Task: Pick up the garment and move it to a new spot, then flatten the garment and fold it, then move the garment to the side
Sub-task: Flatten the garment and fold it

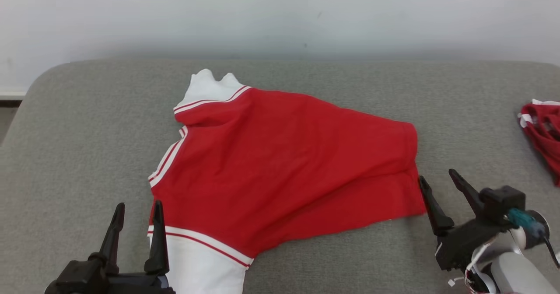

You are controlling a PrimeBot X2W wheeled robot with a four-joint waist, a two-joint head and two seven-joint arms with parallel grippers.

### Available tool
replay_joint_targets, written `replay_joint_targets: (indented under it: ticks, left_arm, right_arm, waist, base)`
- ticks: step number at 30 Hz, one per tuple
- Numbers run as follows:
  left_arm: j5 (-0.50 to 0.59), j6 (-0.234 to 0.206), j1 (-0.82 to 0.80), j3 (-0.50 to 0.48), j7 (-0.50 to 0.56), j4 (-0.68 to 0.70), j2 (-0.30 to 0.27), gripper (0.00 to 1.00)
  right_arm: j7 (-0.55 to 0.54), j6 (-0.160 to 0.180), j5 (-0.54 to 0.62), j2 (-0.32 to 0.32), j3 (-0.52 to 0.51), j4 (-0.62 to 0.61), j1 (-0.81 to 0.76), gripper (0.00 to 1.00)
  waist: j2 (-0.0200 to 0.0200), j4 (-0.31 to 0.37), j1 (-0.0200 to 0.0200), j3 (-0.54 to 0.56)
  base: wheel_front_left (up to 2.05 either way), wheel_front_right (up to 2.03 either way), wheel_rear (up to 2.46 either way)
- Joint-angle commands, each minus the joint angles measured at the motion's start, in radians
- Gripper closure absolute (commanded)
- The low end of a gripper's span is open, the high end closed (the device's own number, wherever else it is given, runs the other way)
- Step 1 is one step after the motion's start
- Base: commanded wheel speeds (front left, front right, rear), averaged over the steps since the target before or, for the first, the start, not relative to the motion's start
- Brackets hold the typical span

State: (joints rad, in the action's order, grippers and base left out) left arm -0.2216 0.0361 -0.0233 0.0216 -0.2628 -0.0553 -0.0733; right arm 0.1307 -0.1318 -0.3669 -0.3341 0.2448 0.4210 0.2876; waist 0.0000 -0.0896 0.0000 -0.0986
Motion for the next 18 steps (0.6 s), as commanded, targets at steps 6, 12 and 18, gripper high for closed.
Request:
replay_joint_targets:
  ticks: [6,12,18]
  left_arm:
    - [0.014,0.014,-0.031,0.011,-0.002,-0.016,0.016,0.0]
    - [0.008,0.02,-0.046,0.009,-0.002,-0.034,0.021,0.0]
    - [0.006,0.021,-0.054,0.006,-0.002,-0.039,0.023,0.0]
  right_arm:
    - [-0.048,0.003,-0.052,-0.042,0.084,0.162,0.112,0.0]
    - [-0.077,0.003,-0.111,-0.057,0.152,0.29,0.183,0.0]
    - [-0.074,0.003,-0.174,-0.064,0.214,0.359,0.225,0.78]
  waist:
    - [0.0,-0.082,0.0,-0.04]
    - [0.0,-0.119,0.0,-0.059]
    - [0.0,-0.13,0.0,-0.066]
  base:
    - [0.0,0.0,0.0]
    - [0.0,0.0,0.0]
    - [0.0,0.0,0.0]
